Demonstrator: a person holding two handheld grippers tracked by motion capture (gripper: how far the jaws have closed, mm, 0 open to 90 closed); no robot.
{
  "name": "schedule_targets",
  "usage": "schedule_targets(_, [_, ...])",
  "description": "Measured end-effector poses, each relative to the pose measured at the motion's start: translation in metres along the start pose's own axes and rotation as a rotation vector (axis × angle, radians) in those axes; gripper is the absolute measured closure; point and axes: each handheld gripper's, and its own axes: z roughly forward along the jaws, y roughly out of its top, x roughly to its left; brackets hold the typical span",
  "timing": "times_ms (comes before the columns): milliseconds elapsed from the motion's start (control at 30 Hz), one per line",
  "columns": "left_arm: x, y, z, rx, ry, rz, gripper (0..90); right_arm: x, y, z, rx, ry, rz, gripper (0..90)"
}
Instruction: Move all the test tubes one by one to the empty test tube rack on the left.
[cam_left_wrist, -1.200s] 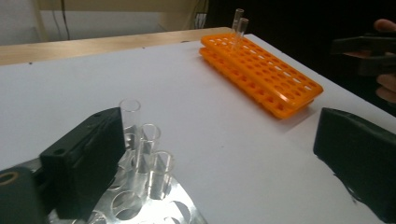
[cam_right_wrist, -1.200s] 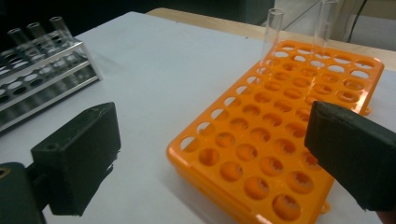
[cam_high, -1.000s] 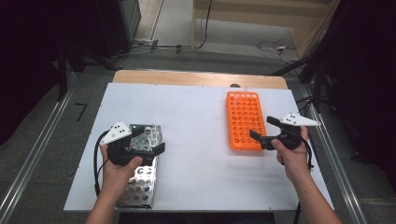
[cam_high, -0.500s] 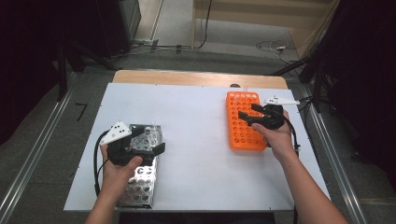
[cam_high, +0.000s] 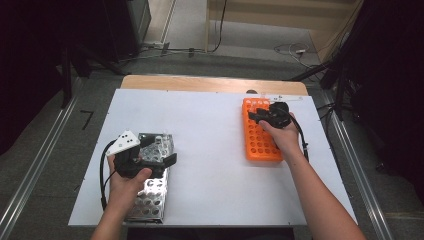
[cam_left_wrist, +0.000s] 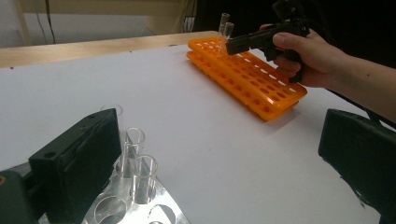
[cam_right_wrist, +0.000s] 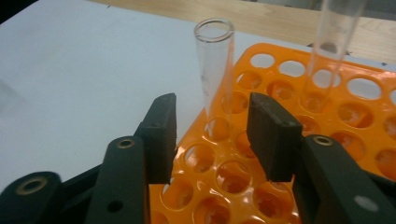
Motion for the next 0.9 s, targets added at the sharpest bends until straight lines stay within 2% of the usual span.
schedule_targets(100, [0.000,0.000,0.000,-0.001,0.003,0.001,0.0,0.004,0.002,0.006,0.021,-0.015,-0.002,57.8])
schedule_targets(267, [-0.001,0.000,-0.001,-0.004,0.011,0.004,0.0,0.008,0.003,0.015,0.046,-0.078,0.013,67.0])
schedule_targets(367, [-0.001,0.000,0.000,-0.001,0.012,0.006,0.0,0.006,0.005,0.017,0.051,-0.079,0.034,69.6])
schedule_targets(633, [-0.004,0.000,0.001,-0.011,0.033,0.008,0.0,0.008,0.006,0.017,0.056,-0.106,-0.008,73.3])
schedule_targets(733, [-0.004,0.000,0.001,-0.007,0.034,0.012,0.0,0.007,0.006,0.015,0.043,-0.108,-0.013,73.5])
schedule_targets(900, [-0.004,0.000,0.003,0.000,0.027,0.015,0.0,0.008,0.009,0.004,-0.012,-0.104,-0.016,73.6])
